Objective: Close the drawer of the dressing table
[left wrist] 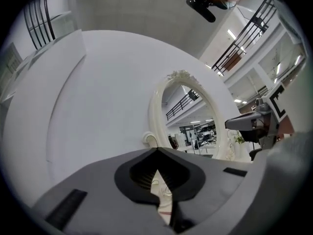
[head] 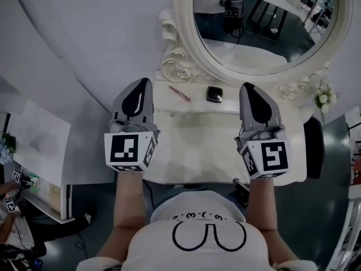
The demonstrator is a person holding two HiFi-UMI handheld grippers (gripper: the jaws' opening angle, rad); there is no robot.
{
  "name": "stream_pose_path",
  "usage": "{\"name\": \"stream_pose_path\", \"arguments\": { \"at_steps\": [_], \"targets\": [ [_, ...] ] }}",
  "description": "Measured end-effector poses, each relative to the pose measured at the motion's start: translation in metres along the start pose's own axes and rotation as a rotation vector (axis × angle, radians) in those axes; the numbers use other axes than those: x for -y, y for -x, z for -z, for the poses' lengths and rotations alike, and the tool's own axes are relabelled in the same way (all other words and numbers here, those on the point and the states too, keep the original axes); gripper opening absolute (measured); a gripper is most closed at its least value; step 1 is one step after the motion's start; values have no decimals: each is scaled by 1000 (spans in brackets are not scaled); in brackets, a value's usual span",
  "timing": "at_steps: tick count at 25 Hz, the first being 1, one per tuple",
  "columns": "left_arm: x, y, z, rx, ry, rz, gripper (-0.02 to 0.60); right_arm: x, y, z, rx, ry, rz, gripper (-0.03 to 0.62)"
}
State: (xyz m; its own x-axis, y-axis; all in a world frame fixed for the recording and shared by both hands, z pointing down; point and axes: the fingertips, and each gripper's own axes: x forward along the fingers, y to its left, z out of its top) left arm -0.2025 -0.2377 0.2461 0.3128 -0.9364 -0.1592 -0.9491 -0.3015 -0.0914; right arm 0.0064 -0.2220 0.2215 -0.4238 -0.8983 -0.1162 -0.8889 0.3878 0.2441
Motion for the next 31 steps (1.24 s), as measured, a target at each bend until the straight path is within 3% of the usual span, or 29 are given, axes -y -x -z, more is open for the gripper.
{"name": "stream_pose_path", "arguments": {
  "at_steps": [12, 31],
  "targets": [
    [-1, -5, -21, 34, -7, 1, -3, 1, 0, -5, 3, 29, -17, 3],
    [6, -11, -19, 19, -10, 24, -3, 1, 2, -3, -6, 34, -13, 2]
  ]
}}
